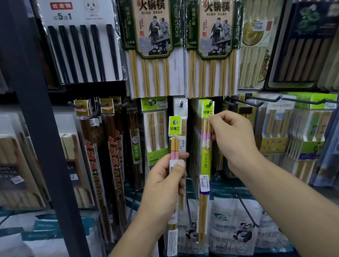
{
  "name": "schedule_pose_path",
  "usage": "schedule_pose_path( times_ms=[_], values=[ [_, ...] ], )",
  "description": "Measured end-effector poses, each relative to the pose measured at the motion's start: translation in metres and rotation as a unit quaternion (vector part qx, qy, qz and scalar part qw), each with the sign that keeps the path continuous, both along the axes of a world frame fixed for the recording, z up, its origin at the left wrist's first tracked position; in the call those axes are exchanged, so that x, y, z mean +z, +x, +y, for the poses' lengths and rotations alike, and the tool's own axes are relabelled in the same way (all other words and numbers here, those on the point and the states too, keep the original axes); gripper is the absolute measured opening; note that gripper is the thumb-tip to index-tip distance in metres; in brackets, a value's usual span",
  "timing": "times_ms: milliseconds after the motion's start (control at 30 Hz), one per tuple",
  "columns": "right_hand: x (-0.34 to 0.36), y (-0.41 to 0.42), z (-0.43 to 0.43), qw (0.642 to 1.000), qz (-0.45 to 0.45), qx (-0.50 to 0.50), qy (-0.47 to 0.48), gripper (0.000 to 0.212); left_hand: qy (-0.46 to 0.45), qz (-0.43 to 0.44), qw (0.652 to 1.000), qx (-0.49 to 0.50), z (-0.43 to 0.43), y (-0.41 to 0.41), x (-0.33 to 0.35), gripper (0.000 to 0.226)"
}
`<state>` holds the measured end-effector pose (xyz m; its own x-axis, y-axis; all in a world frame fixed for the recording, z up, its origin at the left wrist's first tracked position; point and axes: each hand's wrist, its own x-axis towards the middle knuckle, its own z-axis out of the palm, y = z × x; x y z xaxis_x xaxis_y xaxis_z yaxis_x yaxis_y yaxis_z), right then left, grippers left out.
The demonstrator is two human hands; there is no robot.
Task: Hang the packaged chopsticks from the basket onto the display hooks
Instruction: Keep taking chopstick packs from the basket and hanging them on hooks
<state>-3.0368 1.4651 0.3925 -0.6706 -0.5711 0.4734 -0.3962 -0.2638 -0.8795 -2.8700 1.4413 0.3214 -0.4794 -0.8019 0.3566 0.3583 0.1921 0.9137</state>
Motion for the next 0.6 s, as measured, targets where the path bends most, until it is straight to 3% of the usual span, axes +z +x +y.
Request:
schedule_pose_path(
  times_ms=[367, 600],
  values=[
    [-0.009, -0.001, 0.003, 0.998, 0.024, -0.048, 0.014, 0.03, 0.027, 0.006, 1.0, -0.004, 0.005, -0.002, 0.0, 0.038],
    [-0.002, 0.025, 0.036, 0.991, 0.076, 0.107, -0.002, 0.021, -0.082, -0.006, 0.996, 0.021, 0.015, -0.015, 0.01, 0.027]
  ],
)
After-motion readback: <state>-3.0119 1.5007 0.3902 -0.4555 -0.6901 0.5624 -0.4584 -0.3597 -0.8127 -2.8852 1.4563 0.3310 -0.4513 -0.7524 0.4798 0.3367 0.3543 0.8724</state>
